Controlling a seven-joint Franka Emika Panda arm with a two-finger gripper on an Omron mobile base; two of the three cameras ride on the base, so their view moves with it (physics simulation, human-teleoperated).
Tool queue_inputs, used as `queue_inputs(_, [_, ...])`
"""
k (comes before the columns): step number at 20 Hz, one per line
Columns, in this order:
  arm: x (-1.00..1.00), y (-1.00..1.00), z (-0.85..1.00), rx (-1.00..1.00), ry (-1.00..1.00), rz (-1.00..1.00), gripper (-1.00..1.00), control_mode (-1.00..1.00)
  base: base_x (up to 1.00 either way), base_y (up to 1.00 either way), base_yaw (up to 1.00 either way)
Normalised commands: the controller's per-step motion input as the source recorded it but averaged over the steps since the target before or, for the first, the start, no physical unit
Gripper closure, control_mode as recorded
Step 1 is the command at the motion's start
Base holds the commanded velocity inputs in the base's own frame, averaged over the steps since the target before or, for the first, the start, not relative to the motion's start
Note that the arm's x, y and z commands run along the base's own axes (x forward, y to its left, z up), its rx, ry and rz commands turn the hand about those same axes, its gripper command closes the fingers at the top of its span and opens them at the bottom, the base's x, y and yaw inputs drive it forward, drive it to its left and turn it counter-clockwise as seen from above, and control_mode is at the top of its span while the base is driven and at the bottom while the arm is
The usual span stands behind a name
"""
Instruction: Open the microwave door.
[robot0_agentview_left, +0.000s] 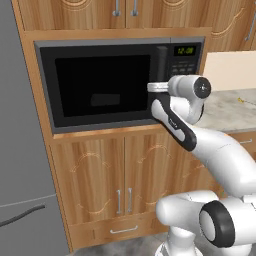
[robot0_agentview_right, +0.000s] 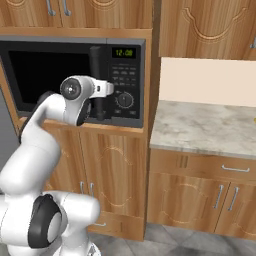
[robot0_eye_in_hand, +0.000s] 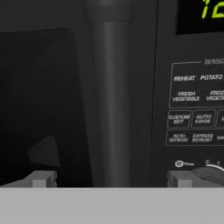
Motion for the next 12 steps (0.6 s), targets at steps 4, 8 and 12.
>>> queue_inputs(4, [0.45,0.00,0.00,0.00,0.00,0.00,-1.00,-1.00,0.00,0.00,0.00])
queue_inputs(8, [0.39,0.00,0.00,0.00,0.00,0.00,-1.00,-1.00,0.00,0.00,0.00])
queue_inputs(12, [0.36,0.00,0.00,0.00,0.00,0.00,-1.00,-1.00,0.00,0.00,0.00])
